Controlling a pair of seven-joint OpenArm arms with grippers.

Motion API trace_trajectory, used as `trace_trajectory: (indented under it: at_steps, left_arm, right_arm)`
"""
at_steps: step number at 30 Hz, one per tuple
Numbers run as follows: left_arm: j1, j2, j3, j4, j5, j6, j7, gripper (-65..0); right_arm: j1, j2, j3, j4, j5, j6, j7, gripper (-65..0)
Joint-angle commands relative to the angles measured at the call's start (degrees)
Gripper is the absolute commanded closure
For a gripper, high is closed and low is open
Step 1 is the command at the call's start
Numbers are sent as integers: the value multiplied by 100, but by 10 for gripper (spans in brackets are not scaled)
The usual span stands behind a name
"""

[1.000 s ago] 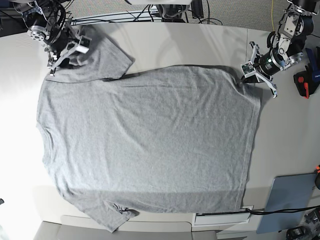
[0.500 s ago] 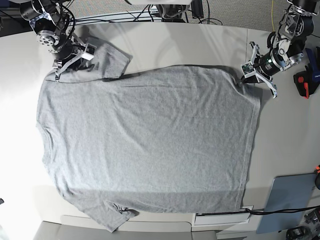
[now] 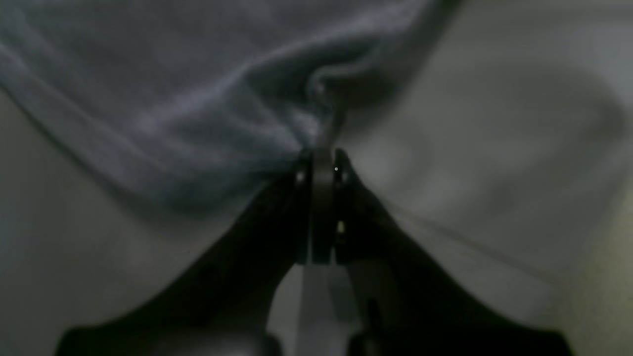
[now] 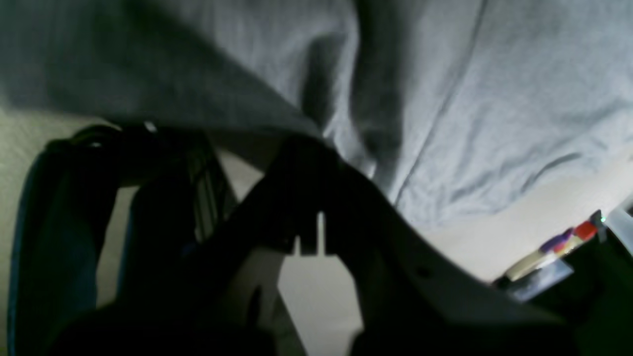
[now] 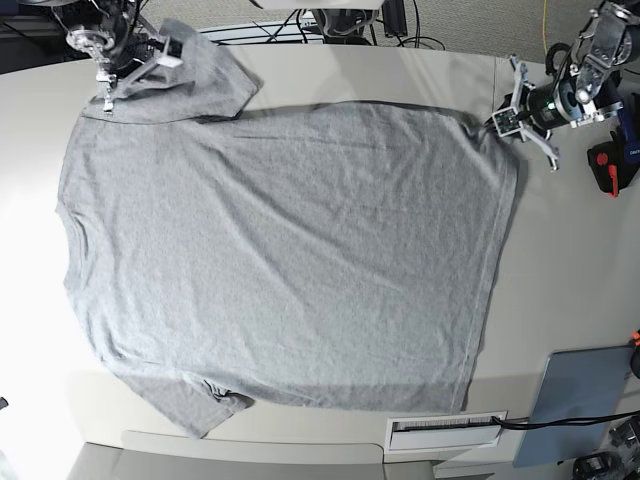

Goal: Fold the T-shirt properly
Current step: 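Lift the pinched edge and fold it toward the shirt's middle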

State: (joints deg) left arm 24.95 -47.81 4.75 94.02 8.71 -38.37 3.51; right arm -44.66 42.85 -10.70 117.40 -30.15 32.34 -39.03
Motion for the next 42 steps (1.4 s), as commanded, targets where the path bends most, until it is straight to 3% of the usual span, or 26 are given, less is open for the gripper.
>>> trace_trajectory:
  at_steps: [1, 6, 13, 17, 19, 23, 27, 35, 38, 42]
  left_arm:
    - [179, -175, -7, 92, 57, -163, 328, 0]
    - [726, -339, -247, 649, -306, -163, 885, 0]
    - [1563, -332, -1762, 1191, -1121, -163, 890, 0]
    - [1709, -332, -2262, 1222, -1353, -163, 848, 0]
    - [1692, -332, -2312, 1222, -1349, -163, 850, 0]
    - [1692, -313, -2308, 1217, -1349, -163, 793, 0]
    - [1655, -120, -2308, 1213, -1349, 247, 809, 0]
    - [944, 584, -2304, 1178, -1346, 308, 813, 0]
    - [636, 737, -2299, 1064, -1351, 542, 815, 0]
    - [216, 837, -2288, 859, -1447, 533, 815, 0]
  right_arm:
    - [-149, 94, 151, 199, -26, -57, -22, 0]
    - [-647, 92, 592, 557, -22, -63, 4, 0]
    - [-710, 79, 750, 638, 227, -61, -20, 0]
    - [-623, 79, 750, 647, 227, -197, 4, 0]
    - [-520, 79, 754, 647, 227, -542, -4, 0]
    - [-164, 55, 754, 645, 229, -927, -2, 0]
    - [286, -68, 754, 610, 232, -1283, -15, 0]
    - [1311, -142, 754, 192, 621, -1344, -22, 0]
    - [1628, -142, 754, -46, 763, -1344, -17, 0]
    - [2009, -140, 752, -238, 940, -1331, 79, 0]
